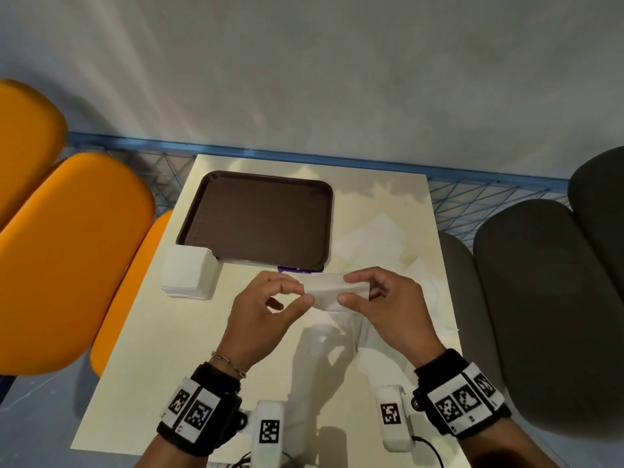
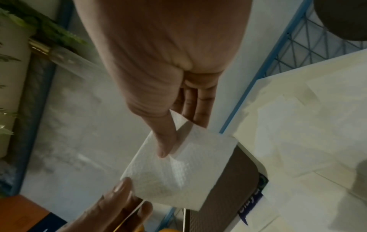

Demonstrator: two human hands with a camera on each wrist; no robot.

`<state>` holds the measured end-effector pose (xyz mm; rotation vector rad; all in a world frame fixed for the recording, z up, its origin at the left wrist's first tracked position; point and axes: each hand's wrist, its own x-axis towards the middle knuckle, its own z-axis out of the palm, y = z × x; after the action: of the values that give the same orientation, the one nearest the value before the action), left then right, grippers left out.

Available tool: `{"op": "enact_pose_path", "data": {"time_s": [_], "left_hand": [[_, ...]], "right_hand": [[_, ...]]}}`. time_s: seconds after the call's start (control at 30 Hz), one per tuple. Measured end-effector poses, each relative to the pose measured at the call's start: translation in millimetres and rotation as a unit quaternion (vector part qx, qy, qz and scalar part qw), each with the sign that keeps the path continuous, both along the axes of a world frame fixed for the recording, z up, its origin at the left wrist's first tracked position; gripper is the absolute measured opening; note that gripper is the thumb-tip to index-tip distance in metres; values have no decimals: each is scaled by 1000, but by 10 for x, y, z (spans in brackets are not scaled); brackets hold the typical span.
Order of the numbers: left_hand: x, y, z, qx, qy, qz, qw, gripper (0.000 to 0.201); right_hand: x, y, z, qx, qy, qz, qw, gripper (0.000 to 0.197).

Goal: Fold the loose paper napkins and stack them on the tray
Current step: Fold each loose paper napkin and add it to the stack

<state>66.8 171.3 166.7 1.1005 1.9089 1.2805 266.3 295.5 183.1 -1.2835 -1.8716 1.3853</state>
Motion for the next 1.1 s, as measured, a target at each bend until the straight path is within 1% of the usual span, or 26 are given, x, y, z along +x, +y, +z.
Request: {"op": "enact_pose_path", "data": {"time_s": [0.13,0.2,0.27,0.3,0.33,0.4,0.47,0.57,0.63,0.7,0.77,0.9,1.03,1.1], "left_hand": [[-195,-54,115,44,63,-43,996,8],[-279,-86,152,50,52,-53,996,7],[-344,-108,195,27,25,-53,998,9],[-364,-116,212,23,22,-56,998,9],[-378,-128,223,26,22,-63,997,8],[-409,-154,248,41,16,-78,996,10],[-448,-179,271,43,-4,-89,995,14],[-546,-247,273,36,-18,-89,995,21],[-631,-315,264,29,-11,-86,996,22],[-705,-369,251,18,-11,-84,996,17],[-747,-408,246,8,-17,-80,997,11],[-764,-425,262,7,-13,-90,996,8],[-763,-412,306,8,-21,-112,993,8],[-765,-413,335,8,-33,-118,992,9]], "right_hand": [[-156,-54,156,29,-27,7,999,23],[-212,-71,227,61,-53,34,996,27],[-264,-91,292,102,-89,91,987,40],[-299,-107,322,99,-98,122,983,46],[-346,-138,363,77,-97,150,981,49],[-451,-206,412,5,-76,181,980,45],[-538,-258,420,-48,-38,178,982,36],[-600,-307,408,-65,7,144,987,27],[-611,-325,413,-84,40,113,989,27],[-614,-329,428,-97,65,88,989,32],[-617,-334,451,-98,74,91,988,37],[-654,-388,521,-59,43,149,986,41],[-672,-397,575,33,-21,199,979,33],[-665,-365,611,108,-67,216,968,25]]}}
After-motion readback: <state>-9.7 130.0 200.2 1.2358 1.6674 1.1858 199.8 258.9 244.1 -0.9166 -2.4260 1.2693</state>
